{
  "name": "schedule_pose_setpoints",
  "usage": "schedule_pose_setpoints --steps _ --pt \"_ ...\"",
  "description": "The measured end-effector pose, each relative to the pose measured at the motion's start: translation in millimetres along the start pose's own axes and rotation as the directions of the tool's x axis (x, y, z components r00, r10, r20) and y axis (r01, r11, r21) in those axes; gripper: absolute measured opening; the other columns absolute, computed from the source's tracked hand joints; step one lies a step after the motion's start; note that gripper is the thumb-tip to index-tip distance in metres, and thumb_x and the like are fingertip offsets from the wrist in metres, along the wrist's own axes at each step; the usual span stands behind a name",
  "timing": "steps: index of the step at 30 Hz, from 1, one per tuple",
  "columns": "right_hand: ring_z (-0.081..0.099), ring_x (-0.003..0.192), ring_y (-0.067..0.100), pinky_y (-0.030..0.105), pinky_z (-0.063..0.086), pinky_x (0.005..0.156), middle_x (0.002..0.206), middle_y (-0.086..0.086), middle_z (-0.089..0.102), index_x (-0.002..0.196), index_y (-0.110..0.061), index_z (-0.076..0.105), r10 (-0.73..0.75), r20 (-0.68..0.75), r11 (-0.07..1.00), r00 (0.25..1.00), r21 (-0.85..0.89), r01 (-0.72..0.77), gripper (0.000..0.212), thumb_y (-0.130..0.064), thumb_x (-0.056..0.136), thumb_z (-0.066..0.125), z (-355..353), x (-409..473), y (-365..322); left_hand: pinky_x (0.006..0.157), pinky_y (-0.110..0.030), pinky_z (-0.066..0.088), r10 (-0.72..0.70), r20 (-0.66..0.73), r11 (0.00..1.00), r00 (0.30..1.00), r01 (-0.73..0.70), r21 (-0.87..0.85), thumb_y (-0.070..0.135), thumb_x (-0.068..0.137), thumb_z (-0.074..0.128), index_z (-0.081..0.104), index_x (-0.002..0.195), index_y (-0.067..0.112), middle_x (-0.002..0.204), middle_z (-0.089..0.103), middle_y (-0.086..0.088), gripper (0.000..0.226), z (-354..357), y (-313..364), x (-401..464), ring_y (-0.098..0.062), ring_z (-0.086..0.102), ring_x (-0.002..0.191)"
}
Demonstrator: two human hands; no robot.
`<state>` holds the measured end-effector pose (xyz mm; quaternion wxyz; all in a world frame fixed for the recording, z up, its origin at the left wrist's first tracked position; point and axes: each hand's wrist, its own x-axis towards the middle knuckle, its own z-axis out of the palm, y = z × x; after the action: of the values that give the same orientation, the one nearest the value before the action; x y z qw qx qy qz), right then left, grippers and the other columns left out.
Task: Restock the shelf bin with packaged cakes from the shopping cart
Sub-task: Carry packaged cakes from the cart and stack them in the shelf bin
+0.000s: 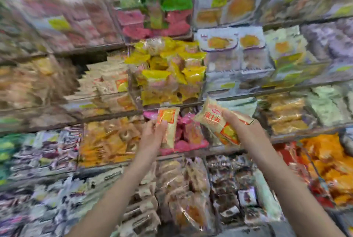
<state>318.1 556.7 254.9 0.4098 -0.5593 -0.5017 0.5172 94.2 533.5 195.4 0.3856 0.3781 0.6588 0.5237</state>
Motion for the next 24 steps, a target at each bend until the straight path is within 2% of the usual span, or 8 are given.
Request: schedule_pose_setpoints --steps 3,7,10,13,15,18,21,24 --pt "0.062 0.059 -0.003 0.015 0.047 0.055 0.062 -0.016 0.069 0.072 -0.027 0.069 -0.048 0.010 0.999 0.999 0.023 0.048 0.020 -0.041 0.085 0.063 49 39 -24 0.050 -0.006 0.039 0.158 -0.052 0.980 0.986 -0.151 0.129 0.035 0.094 0.050 0.050 0.094 0.023 0.077 0.057 0.013 0.012 -36 22 48 0.005 0.053 0.062" --pt "0.066 0.064 0.003 0.022 0.051 0.060 0.067 -0.014 0.071 0.081 -0.025 0.072 -0.080 0.066 0.995 0.995 0.070 0.076 0.021 -0.044 0.085 0.062 108 78 -51 0.054 -0.011 0.040 0.341 -0.117 0.918 0.933 -0.304 0.254 0.034 0.099 0.041 0.047 0.092 0.019 0.068 0.048 0.012 0.018 -83 51 99 0.008 0.049 0.054" --pt "0.063 0.054 -0.003 0.011 0.045 0.045 0.060 -0.018 0.069 0.076 -0.025 0.069 -0.111 0.092 0.987 0.990 0.131 0.098 0.020 -0.041 0.087 0.062 141 97 -67 0.054 -0.017 0.039 0.359 -0.180 0.903 0.916 -0.292 0.315 0.033 0.100 0.038 0.045 0.089 0.024 0.072 0.051 0.008 0.016 -116 64 129 0.005 0.049 0.058" --pt "0.066 0.061 -0.004 0.012 0.046 0.046 0.066 -0.021 0.070 0.073 -0.033 0.067 -0.131 0.143 0.983 0.981 0.149 0.110 0.019 -0.049 0.084 0.062 165 107 -76 0.058 -0.022 0.038 0.310 -0.249 0.899 0.918 -0.198 0.391 0.033 0.095 0.039 0.046 0.099 0.025 0.082 0.056 0.014 0.011 -149 71 150 0.001 0.052 0.071" --pt "0.066 0.062 -0.005 0.010 0.044 0.044 0.068 -0.022 0.070 0.074 -0.035 0.067 -0.152 0.170 0.978 0.974 0.168 0.124 0.018 -0.049 0.084 0.062 177 111 -75 0.065 -0.027 0.041 0.364 -0.151 0.774 0.919 -0.208 0.598 0.031 0.095 0.042 0.047 0.114 0.027 0.093 0.059 0.016 0.020 -174 73 159 -0.005 0.055 0.082" --pt "0.067 0.066 -0.003 0.009 0.046 0.048 0.073 -0.020 0.071 0.079 -0.035 0.067 -0.159 0.199 0.980 0.967 0.150 0.131 0.016 -0.048 0.086 0.060 191 113 -72 0.091 -0.037 0.045 0.320 0.213 0.530 0.923 -0.360 0.768 0.023 0.097 0.047 0.046 0.132 0.017 0.123 0.058 0.000 0.036 -198 77 171 -0.019 0.055 0.111" --pt "0.066 0.067 -0.003 0.009 0.047 0.050 0.073 -0.022 0.070 0.079 -0.037 0.065 -0.169 0.186 0.979 0.968 0.146 0.143 0.013 -0.047 0.086 0.060 197 113 -67 0.100 -0.027 0.038 0.224 0.448 0.470 0.866 -0.499 0.728 0.012 0.095 0.050 0.049 0.132 0.014 0.135 0.052 -0.002 0.038 -186 75 177 -0.018 0.047 0.125" --pt "0.067 0.071 -0.003 0.009 0.047 0.051 0.077 -0.022 0.071 0.082 -0.038 0.066 -0.170 0.183 0.979 0.968 0.141 0.145 0.014 -0.050 0.085 0.060 196 111 -65 0.100 -0.027 0.038 0.175 0.470 0.477 0.865 -0.492 0.728 0.010 0.092 0.053 0.054 0.128 0.014 0.135 0.052 -0.003 0.037 -162 68 187 -0.018 0.047 0.124"
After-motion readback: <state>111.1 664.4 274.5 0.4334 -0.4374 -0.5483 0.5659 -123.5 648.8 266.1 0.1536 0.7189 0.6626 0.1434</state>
